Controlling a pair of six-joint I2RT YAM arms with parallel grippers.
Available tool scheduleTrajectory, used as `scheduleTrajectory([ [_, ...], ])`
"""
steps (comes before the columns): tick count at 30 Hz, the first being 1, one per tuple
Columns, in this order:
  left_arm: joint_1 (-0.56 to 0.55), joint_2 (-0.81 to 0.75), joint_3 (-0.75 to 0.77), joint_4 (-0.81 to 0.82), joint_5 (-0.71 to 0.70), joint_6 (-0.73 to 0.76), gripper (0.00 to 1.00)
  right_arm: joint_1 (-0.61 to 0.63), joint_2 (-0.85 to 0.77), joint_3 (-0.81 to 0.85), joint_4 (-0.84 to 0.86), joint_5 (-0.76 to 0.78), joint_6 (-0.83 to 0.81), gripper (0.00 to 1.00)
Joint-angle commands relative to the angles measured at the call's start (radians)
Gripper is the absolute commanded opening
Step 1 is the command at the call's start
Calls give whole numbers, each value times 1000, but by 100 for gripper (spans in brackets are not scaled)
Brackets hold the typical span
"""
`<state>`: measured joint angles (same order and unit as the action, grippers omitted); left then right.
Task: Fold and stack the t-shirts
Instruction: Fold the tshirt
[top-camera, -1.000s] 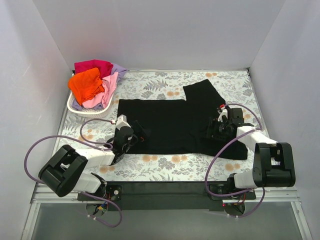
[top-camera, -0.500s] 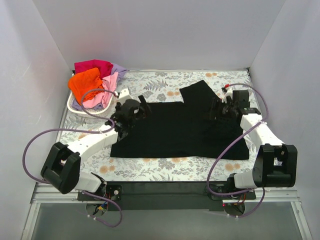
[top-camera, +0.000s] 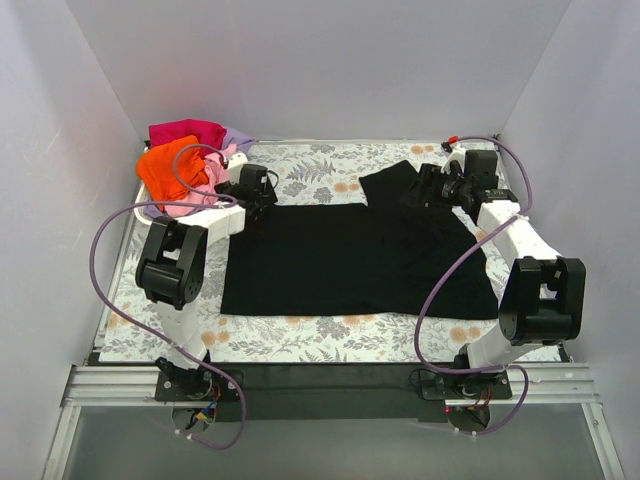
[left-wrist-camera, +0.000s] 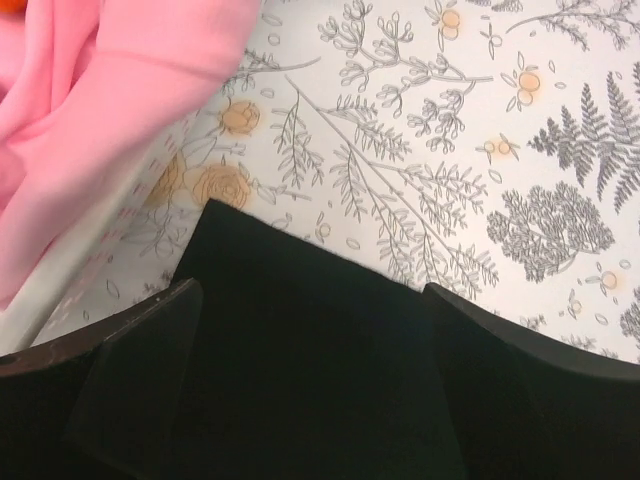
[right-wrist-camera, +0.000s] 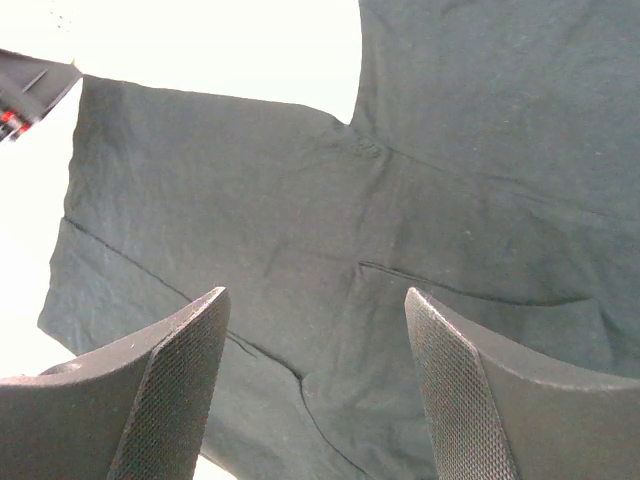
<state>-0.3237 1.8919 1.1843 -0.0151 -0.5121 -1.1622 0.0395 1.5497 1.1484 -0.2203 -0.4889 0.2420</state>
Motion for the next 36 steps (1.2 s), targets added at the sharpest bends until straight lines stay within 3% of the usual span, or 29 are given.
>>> scheduleTrajectory([
  [1, -3, 19, 89, 9, -77, 64, 84, -3, 4, 19, 62, -59, 10, 65],
  [7, 2, 125, 187, -29, -131, 91, 84, -3, 18, 10, 79, -93, 5, 65],
  [20, 81, 243, 250, -11, -80, 78, 83, -3, 15, 1, 88, -119, 0, 65],
  [26, 135, 222, 218, 3, -49, 64, 83, -3, 4, -6, 91, -117, -1, 65],
  [36, 114, 179, 146, 9, 79, 44, 80, -1, 13, -10, 98, -125, 3, 65],
])
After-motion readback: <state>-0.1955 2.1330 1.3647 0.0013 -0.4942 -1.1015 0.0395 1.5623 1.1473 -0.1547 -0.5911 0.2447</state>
